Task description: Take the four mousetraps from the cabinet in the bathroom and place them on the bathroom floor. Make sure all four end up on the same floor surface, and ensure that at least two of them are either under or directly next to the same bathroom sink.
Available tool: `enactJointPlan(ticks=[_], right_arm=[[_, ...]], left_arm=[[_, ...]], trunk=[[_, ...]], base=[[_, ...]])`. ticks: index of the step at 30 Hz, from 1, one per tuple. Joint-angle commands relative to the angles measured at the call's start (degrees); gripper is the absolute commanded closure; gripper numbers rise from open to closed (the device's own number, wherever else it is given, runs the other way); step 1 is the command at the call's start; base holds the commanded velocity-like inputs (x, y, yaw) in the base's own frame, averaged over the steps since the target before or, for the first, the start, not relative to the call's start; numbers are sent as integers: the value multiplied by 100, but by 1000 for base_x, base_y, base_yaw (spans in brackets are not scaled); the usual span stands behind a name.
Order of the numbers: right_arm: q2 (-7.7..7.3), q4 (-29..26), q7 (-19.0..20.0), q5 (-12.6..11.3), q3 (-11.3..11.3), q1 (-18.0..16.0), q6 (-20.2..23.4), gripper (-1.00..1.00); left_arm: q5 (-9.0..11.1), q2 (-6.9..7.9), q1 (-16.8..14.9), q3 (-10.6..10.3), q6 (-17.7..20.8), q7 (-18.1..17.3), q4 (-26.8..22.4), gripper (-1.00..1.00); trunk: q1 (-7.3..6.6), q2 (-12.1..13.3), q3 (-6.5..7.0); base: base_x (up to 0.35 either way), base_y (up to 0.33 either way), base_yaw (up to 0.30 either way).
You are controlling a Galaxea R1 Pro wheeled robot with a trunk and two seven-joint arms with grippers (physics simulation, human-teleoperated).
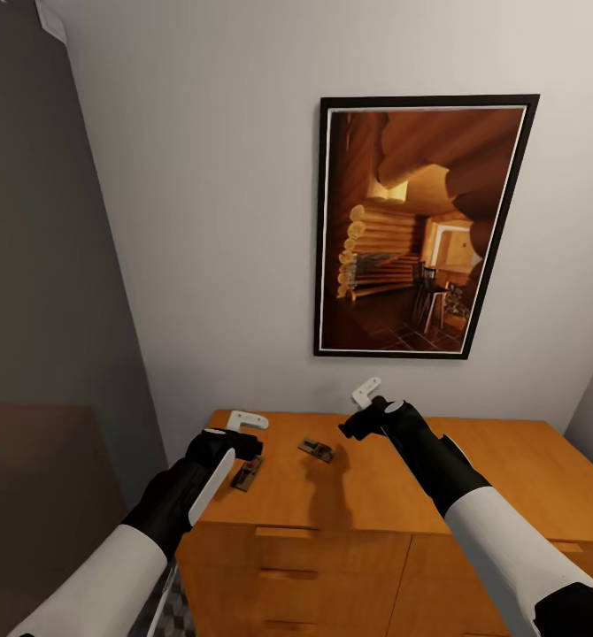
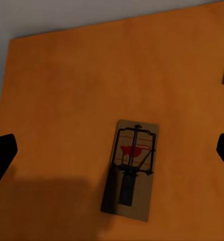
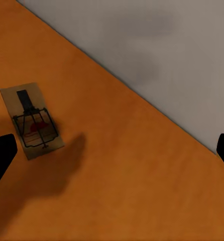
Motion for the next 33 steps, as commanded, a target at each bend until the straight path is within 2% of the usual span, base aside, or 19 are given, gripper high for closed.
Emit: enactJointPlan(ticks=[1, 8, 18, 27, 33], right_arm=[[-5, -8, 41, 56, 11, -2, -24, -100], [-12, 12, 39, 30, 11, -2, -248, -100], [-13, 67, 38, 34, 11, -2, -290, -100], [-13, 78, 38, 34, 11, -2, -293, -100], [-13, 79, 38, 53, 11, -2, -294, -100]], left_arm=[[61, 5, -3, -12, 16, 53, -4, -100], [62, 31, -1, -10, 30, 46, 7, -100], [76, 14, 6, -13, 32, 36, 112, -100], [87, -56, 6, -14, -16, 44, 357, -100], [86, -184, 6, -8, -59, 61, 396, -100]], trunk=[[2, -5, -3], [2, -5, -3], [2, -5, -3], [2, -5, -3], [2, -5, -3]], base=[[0, 0, 0], [0, 0, 0], [0, 0, 0], [0, 0, 0], [0, 0, 0]])
